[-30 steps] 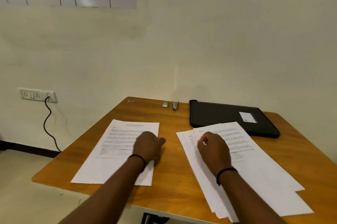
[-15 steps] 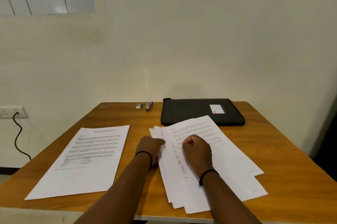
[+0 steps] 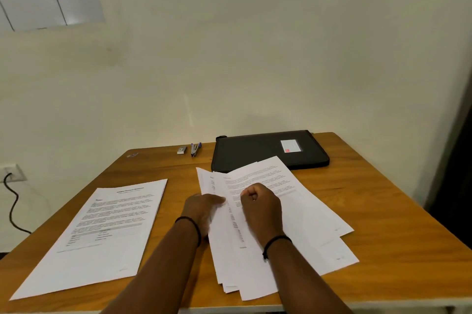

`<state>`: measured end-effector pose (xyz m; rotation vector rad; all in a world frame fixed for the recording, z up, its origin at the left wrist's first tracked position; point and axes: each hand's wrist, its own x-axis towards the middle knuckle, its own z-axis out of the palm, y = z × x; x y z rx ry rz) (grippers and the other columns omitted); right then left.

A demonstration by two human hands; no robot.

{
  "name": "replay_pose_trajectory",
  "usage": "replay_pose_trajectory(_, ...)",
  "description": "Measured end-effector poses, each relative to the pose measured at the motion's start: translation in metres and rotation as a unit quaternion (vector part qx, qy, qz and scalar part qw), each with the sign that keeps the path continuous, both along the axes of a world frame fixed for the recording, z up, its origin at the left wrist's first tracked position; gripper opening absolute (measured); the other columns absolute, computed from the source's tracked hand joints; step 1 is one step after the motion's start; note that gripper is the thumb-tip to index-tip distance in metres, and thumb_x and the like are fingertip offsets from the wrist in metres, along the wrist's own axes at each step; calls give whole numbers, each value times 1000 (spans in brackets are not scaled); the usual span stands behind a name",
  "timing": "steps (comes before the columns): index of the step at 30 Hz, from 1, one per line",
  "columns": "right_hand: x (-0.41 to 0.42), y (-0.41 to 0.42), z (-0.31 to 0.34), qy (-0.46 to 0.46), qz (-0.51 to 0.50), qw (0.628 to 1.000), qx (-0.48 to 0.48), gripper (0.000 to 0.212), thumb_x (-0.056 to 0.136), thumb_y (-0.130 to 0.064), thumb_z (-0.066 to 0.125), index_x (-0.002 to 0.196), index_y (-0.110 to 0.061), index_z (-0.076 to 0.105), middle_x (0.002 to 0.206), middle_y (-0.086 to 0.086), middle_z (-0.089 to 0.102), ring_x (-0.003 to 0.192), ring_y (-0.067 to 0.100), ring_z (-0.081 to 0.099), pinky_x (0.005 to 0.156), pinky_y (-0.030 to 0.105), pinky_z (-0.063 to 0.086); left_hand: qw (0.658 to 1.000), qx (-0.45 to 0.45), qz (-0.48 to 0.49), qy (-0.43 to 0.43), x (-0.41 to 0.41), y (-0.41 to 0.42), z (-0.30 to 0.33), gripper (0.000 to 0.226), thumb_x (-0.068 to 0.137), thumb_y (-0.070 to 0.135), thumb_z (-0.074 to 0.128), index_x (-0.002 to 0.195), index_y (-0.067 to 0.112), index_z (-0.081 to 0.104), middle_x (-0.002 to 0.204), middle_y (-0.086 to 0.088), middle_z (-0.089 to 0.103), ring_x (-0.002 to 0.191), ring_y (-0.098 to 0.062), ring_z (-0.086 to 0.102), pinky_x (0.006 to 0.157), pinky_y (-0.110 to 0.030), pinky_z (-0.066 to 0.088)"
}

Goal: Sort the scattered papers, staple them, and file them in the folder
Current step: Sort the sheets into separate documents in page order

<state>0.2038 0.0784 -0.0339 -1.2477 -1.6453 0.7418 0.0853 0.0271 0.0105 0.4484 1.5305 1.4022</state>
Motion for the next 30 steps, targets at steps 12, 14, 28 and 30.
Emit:
replay_pose_trajectory(12,-4,-8,4,50,45,997,-47,15,97,-23,57,83,-23,63,88,-7,67,79,11,61,67,8,46,992,45,-38,107,10,4,-2,33,85,-3,71,110,15,60,106,-5,67,80,-21,64,52,-23,50)
replay_pose_trajectory(14,-5,-9,4,77,64,993,-66,13,96,-19,59,85,-23,66,91,-7,69,86,14,64,74,15,53,989,48,-21,137,10,3,-5,41,79,-9,74,110,13,62,117,-8,67,91,-26,65,68,-30,54)
replay_pose_trajectory(28,83,17,105,312,254,914,-58,36,82,-4,75,116,-13,69,117,10,72,111,28,67,95,41,52,920,349,-154,92,-27,-38,66,62,72,-4,74,131,1,57,122,-19,68,111,-38,66,83,-39,59)
replay_pose_trajectory(30,77,7,125,301,210,930,14,32,81,-7,77,112,-14,71,110,5,75,104,23,71,88,34,56,913,363,-142,120,-28,-34,83,60,71,0,76,128,-1,58,119,-18,70,108,-37,67,79,-35,59)
